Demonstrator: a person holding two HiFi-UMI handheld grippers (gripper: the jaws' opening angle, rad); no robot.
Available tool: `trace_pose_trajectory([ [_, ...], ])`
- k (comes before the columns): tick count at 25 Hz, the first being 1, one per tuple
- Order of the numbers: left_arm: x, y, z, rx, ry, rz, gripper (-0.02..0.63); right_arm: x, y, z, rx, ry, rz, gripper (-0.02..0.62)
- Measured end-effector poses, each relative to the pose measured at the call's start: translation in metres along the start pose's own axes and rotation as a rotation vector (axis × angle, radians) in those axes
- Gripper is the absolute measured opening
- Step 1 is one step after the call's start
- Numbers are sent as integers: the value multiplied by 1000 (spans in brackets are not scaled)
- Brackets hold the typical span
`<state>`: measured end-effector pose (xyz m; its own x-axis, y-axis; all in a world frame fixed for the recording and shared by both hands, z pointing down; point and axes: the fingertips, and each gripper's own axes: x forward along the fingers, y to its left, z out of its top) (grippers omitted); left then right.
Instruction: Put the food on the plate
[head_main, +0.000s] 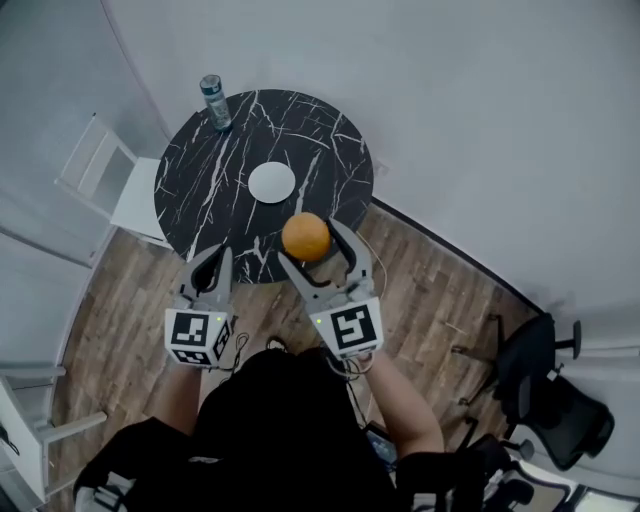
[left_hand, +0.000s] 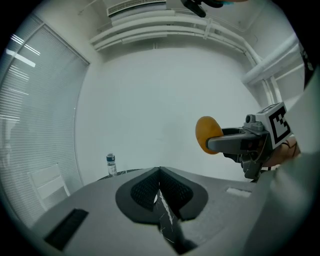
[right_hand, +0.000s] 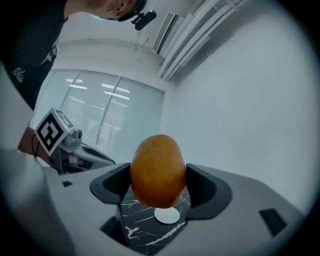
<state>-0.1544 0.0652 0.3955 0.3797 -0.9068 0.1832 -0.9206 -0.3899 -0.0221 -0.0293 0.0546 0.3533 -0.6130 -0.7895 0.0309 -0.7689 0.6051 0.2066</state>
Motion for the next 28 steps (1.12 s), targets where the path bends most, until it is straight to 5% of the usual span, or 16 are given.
trace_pose_trajectory([
  [9,33,13,-5,14,58,-58,0,35,-13,-31,-92,91,17,334],
  [23,124,44,-39,-58,215,-44,0,133,-43,-103,-289,196,267,334],
  [28,168,42,-52,-98,302,-122,42,175,-48,-141,-325,225,374,334],
])
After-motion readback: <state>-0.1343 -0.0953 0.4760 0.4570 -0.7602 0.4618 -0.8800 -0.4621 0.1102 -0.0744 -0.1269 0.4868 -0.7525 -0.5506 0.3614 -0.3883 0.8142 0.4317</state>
